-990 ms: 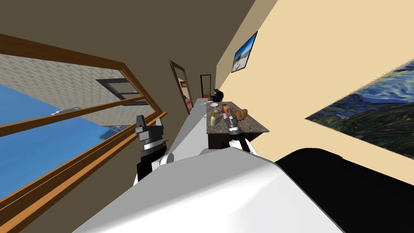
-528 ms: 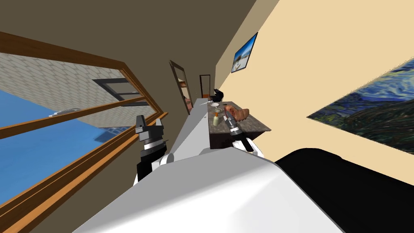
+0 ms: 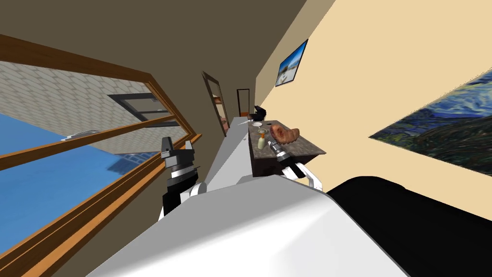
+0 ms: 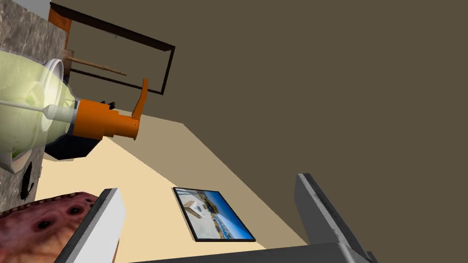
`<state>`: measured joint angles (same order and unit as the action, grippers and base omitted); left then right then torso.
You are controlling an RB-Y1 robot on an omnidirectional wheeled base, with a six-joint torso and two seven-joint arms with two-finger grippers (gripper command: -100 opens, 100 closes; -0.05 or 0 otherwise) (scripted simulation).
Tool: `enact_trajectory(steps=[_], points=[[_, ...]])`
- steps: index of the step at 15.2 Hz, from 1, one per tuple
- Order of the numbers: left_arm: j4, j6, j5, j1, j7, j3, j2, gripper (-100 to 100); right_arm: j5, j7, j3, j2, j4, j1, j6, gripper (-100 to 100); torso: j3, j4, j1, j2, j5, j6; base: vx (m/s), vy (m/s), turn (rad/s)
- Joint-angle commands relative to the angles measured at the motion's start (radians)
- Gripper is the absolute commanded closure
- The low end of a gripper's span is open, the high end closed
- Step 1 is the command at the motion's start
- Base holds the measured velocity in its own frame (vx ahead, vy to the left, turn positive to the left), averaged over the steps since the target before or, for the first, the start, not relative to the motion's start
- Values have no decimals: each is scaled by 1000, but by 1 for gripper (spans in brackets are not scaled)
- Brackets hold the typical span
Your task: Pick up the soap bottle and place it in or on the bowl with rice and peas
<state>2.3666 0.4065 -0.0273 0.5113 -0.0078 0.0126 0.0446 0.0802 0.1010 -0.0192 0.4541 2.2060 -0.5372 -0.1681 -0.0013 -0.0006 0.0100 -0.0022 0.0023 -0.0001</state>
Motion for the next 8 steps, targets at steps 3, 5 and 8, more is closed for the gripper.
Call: enact_trajectory(steps=[3,5,8], points=[[0,0,0,0,0,0,0,0,7,-8,-19,74,-19,-5,63,-100,0,0,-2,0,0,0,15,103,-10],[0,0,0,0,0,0,0,0,10,-14,-29,113,-30,-10,97,-100,0,0,-2,0,0,0,13,114,1],[0,0,0,0,0,0,0,0,12,-29,-47,187,-56,-21,165,-100,0,0,-1,0,0,0,16,130,13]])
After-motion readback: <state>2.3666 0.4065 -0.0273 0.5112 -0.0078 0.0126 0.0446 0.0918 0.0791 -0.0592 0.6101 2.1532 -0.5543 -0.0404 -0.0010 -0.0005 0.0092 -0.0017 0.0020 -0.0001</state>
